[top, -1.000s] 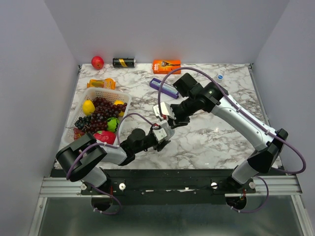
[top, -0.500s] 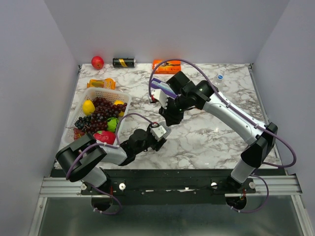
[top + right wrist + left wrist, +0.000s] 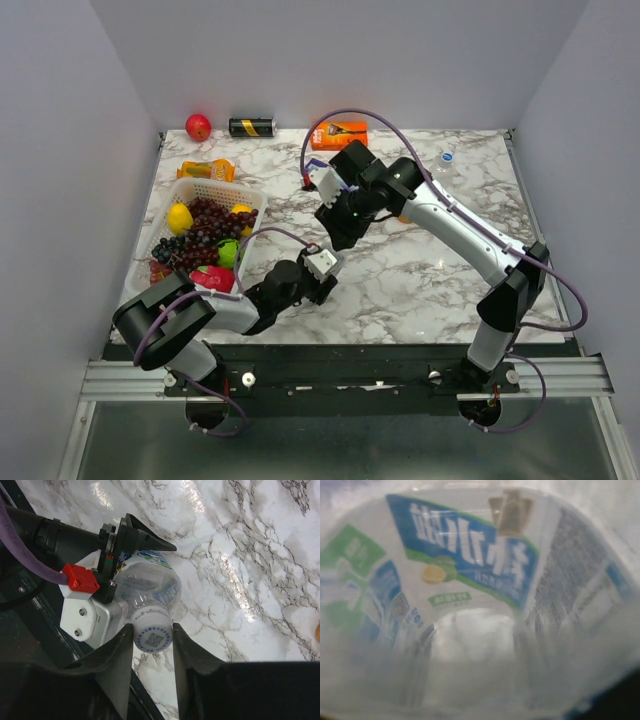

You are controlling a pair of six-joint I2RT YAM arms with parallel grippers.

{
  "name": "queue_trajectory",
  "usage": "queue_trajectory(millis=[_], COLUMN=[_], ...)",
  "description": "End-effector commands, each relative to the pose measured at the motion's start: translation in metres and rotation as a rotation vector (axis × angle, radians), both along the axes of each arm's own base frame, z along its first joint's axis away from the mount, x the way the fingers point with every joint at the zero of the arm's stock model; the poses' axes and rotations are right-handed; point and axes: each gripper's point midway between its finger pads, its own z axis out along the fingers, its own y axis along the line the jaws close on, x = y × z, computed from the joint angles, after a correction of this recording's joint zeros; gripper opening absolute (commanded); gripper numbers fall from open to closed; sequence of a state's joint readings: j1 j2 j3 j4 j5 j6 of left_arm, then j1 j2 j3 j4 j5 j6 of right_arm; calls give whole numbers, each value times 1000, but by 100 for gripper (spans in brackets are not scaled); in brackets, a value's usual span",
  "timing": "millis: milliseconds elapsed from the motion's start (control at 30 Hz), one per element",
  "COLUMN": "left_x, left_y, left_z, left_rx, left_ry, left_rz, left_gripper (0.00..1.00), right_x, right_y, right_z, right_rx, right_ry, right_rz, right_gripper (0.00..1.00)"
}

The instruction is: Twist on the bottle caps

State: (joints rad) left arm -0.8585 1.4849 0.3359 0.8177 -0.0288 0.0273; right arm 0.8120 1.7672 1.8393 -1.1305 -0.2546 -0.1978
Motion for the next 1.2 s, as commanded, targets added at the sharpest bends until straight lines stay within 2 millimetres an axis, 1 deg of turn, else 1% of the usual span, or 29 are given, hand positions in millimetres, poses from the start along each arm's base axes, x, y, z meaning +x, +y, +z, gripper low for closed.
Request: queue_trajectory(millis=[0,67,100,167,200,267,300,333,367,400,467,533,567,600,633,667,700,733,767,800,833,867,900,933,967,1000,1067,1100,1167], left_x=[33,31,30,29,29,27,27,27,26,25,24,23,23,18,16,13,6,3,0,-2,-8,-10,-15,-19,-21,-25,-31,-33,-35], left_y=[-11,-10,-10,-11,-10,-13,-13,-13,-14,-14,-16,-17,-17,-22,-23,-25,-29,-28,-28,-27,-29,-28,-26,-27,-26,-24,-23,-20,-19], left_z=[70,63,59,53,50,46,43,43,43,40,41,40,39,39,39,40,42,43,45,43,45,45,39,44,45,40,43,40,41], left_rx=[-232,-214,-200,-183,-174,-158,-151,-150,-149,-142,-144,-139,-133,-135,-121,-121,-113,-102,-81,-62,-60,-35,-12,-14,-5,24,33,55,63], left_ry=[-105,-96,-87,-75,-66,-58,-49,-48,-44,-29,-22,-17,-20,-16,-31,-34,-50,-68,-103,-110,-117,-135,-118,-127,-135,-132,-148,-143,-147], left_rz=[113,103,98,89,90,72,71,73,63,59,46,32,27,-19,-44,-69,-128,-159,-192,-214,-260,-291,-315,-345,-366,-389,-424,-436,-444], left_gripper=[0,0,0,0,0,0,0,0,0,0,0,0,0,0,0,0,0,0,0,0,0,0,0,0,0,0,0,0,0], right_x=[-29,-24,-20,-12,-7,-3,-5,-1,-1,-7,-15,-22,-25,-26,-26,-29,-37,-36,-37,-46,-44,-49,-52,-56,-57,-60,-66,-70,-73], right_y=[-13,-7,0,8,16,24,27,33,35,35,32,29,26,26,24,21,16,12,8,-2,-6,-12,-19,-26,-29,-32,-37,-36,-35], right_z=[-20,-11,-2,12,29,37,45,56,63,67,80,86,95,101,108,105,121,126,124,129,125,124,101,107,104,99,92,91,90], right_rx=[-135,-111,-83,-47,0,28,52,81,95,105,133,155,172,194,209,210,257,265,268,299,282,274,233,220,210,205,193,207,222], right_ry=[140,118,101,66,30,21,26,4,-1,17,9,8,-17,-39,-89,-105,-168,-278,-329,-404,-507,-566,-563,-657,-678,-683,-722,-730,-747], right_rz=[1,19,32,40,43,38,50,60,66,83,116,145,159,184,248,300,372,497,558,624,742,807,865,945,973,1001,1082,1104,1136], right_gripper=[53,62,64,66,67,70,72,73,77,79,84,86,87,88,88,88,87,86,84,84,84,84,84,84,84,83,81,81,79])
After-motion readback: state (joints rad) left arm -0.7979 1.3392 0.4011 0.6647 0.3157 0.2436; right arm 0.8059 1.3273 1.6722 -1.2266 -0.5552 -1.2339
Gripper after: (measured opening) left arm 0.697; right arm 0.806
